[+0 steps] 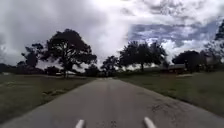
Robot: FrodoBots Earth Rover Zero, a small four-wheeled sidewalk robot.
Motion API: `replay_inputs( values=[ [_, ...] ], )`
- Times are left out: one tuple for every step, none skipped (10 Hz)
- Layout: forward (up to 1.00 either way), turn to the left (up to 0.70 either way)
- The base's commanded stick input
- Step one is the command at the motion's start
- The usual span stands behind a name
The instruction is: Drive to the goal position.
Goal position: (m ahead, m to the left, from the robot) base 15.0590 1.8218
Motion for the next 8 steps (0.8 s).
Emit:
replay_inputs(
  values=[
    [0.7, 0.0],
    [0.7, 0.0],
    [0.7, 0.0],
    [0.7, 0.0],
    [0.7, 0.0],
    [0.7, 0.0],
    [0.7, 0.0],
    [0.7, 0.0]
  ],
)
